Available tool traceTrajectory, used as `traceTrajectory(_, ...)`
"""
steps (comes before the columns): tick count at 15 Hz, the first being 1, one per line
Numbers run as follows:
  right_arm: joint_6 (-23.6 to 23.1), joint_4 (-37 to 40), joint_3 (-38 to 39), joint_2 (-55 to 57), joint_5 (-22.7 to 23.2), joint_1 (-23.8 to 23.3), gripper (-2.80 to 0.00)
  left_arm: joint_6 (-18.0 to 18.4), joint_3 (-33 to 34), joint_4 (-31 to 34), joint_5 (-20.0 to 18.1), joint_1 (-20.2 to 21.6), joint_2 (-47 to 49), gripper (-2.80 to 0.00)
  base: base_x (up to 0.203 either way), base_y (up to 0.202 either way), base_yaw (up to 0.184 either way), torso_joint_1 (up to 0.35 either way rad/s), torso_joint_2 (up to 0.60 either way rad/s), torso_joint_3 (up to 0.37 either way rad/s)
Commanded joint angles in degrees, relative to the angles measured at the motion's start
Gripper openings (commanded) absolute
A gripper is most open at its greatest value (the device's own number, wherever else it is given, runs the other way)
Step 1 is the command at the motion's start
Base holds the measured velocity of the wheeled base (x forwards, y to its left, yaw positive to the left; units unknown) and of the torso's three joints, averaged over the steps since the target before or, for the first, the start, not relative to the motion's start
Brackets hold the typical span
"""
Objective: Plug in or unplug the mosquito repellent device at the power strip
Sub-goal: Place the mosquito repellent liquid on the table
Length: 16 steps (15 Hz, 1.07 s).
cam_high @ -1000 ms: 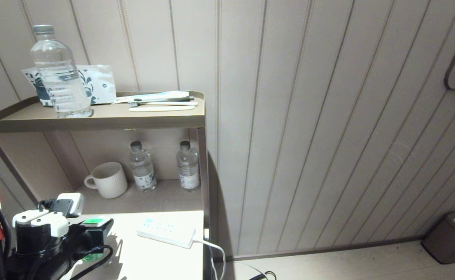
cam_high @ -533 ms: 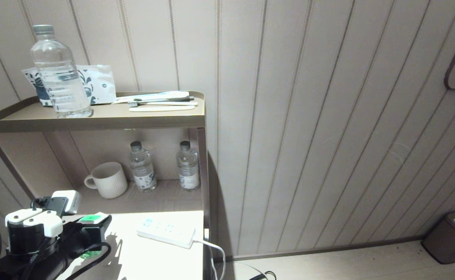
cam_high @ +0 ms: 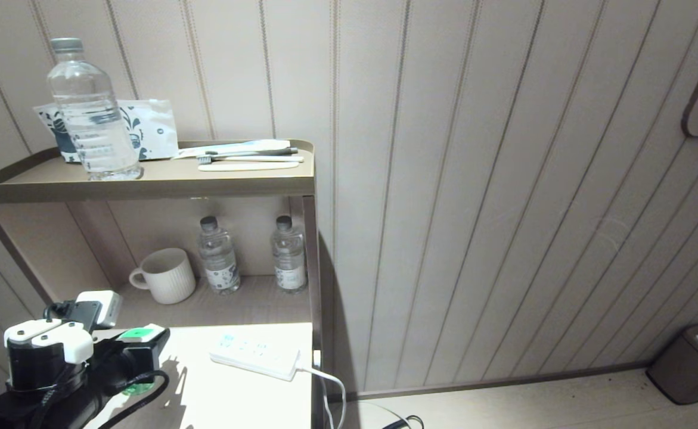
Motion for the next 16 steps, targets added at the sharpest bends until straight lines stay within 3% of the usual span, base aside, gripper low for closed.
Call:
traceTrajectory(1, 0.0, 0.0, 0.0, 0.1, 0.0, 0.0, -2.80, -0.1, -0.3, -2.8, 0.1, 0.0, 0.1, -2.80, 0.000, 0.000, 0.000, 0.000, 0.00, 0.000)
traceTrajectory(16, -0.2, -0.1, 0.0, 0.2, 0.0, 0.0, -2.80, -0.2, 0.3, -2.8, 0.1, 0.2, -0.2, -2.80, 0.000, 0.000, 0.000, 0.000, 0.00, 0.000)
